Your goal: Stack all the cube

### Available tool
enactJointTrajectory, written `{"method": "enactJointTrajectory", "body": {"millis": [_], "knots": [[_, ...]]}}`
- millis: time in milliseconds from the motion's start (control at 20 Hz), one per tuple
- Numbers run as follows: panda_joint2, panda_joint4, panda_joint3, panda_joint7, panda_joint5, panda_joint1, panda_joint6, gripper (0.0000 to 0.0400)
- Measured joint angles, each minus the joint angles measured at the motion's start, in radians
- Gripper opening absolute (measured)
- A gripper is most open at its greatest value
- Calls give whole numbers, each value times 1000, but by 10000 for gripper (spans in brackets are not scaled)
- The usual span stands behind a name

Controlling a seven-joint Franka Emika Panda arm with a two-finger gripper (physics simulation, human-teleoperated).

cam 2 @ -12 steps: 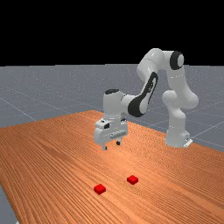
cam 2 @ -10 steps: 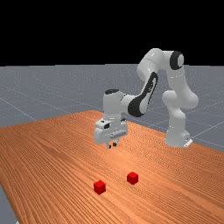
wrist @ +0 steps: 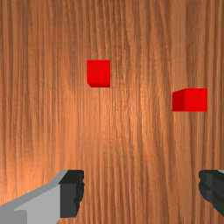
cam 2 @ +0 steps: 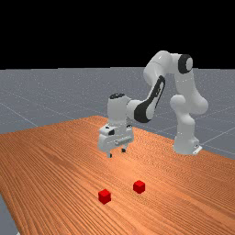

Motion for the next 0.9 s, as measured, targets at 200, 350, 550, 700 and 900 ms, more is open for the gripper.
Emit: {"method": "enactJointTrajectory", "body": {"millis": [200,350,550,700,900], "knots": [[34,58,3,-6,7,-3,-37,398],[67,113,3,-6,7,-3,-60,400],[142,243,3,-6,7,-3,-138,400],[174,296,3,-6,7,-3,-154,400],[219,371,3,-7,7,-3,-185,400]]}}
